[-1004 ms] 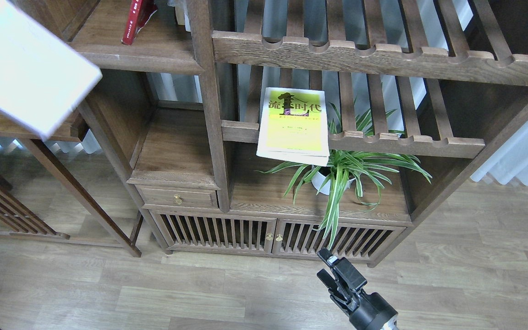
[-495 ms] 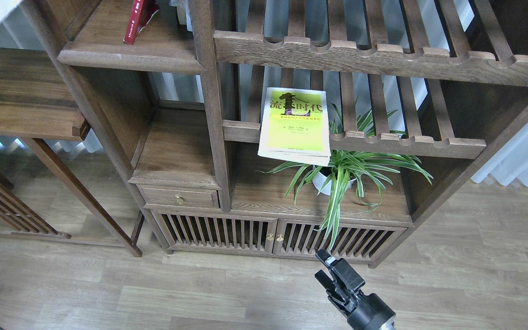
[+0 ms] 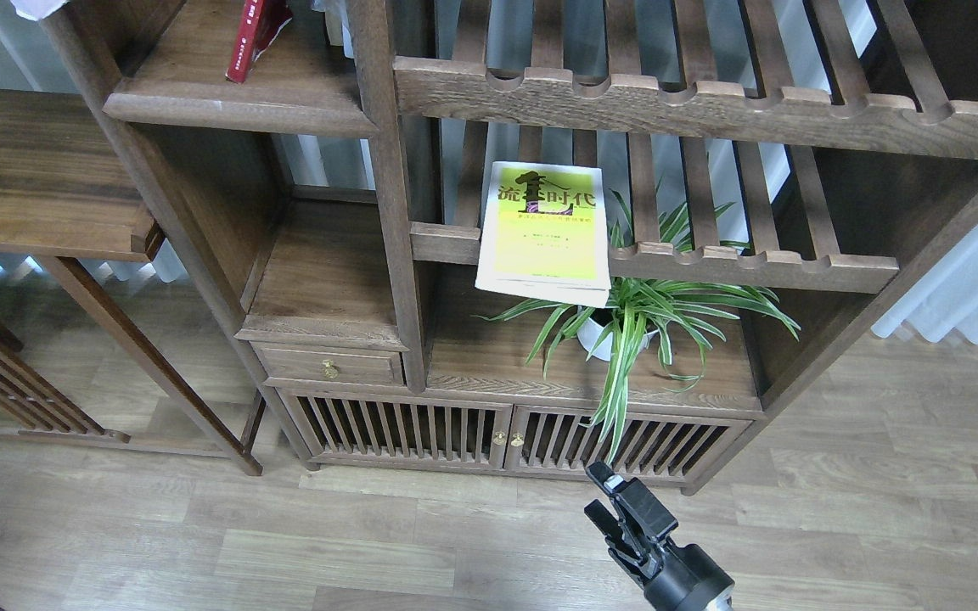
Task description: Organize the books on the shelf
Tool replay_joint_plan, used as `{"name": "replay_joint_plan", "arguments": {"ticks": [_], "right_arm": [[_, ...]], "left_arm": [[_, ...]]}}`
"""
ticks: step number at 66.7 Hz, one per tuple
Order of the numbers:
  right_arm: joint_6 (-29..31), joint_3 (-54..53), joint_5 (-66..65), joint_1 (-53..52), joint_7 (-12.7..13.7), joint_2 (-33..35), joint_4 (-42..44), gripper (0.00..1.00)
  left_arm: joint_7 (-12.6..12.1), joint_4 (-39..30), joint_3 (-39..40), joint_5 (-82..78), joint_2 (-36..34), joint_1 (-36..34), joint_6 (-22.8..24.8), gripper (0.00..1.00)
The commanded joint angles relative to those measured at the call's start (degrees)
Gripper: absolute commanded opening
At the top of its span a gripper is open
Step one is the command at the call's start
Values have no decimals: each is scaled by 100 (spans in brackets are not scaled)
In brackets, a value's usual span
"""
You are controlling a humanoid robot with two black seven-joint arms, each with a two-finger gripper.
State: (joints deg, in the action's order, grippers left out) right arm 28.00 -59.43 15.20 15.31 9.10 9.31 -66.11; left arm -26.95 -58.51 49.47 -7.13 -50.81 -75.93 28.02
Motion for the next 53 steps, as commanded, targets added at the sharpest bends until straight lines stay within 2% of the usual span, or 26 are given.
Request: {"name": "replay_joint_plan", "arguments": {"ticks": [1, 15, 32, 43, 53], "right_arm": [[0, -7, 0, -2, -5, -43, -7, 99], [0, -7, 0, 7, -5, -87, -7, 99], [0, -16, 0, 7, -5, -122, -16, 99], [0, -7, 0, 7, -5, -157, -34, 99], [0, -7, 0, 15, -5, -219, -43, 99]], "left_arm": [[49, 165, 36, -368, 361, -44, -2, 5], [137, 499, 71, -799, 897, -290, -2, 5], [673, 1000, 45, -1352, 1319, -519, -94, 5], [718, 1228, 10, -1370, 1442, -537, -367, 5], [761, 1948, -60, -1388, 1987, -774, -402, 5]]}}
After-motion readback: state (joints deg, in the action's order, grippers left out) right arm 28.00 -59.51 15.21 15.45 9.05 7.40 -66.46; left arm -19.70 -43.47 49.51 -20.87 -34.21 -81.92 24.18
